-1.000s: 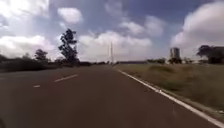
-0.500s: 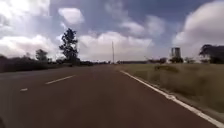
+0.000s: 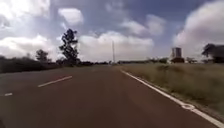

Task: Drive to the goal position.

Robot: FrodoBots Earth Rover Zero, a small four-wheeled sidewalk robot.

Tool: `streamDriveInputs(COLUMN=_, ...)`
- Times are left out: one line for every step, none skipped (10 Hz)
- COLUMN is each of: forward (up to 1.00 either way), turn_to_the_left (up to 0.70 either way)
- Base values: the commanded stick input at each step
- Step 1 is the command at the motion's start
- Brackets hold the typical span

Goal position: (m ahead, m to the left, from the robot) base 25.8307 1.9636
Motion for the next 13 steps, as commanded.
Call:
streamDriveInputs(forward=1.00, turn_to_the_left=0.00)
streamDriveInputs(forward=1.00, turn_to_the_left=0.00)
streamDriveInputs(forward=1.00, turn_to_the_left=0.00)
streamDriveInputs(forward=1.00, turn_to_the_left=0.00)
streamDriveInputs(forward=1.00, turn_to_the_left=0.00)
streamDriveInputs(forward=1.00, turn_to_the_left=0.00)
streamDriveInputs(forward=1.00, turn_to_the_left=0.00)
streamDriveInputs(forward=1.00, turn_to_the_left=0.00)
streamDriveInputs(forward=1.00, turn_to_the_left=0.00)
streamDriveInputs(forward=1.00, turn_to_the_left=0.00)
streamDriveInputs(forward=1.00, turn_to_the_left=0.00)
streamDriveInputs(forward=1.00, turn_to_the_left=0.00)
streamDriveInputs(forward=1.00, turn_to_the_left=0.00)
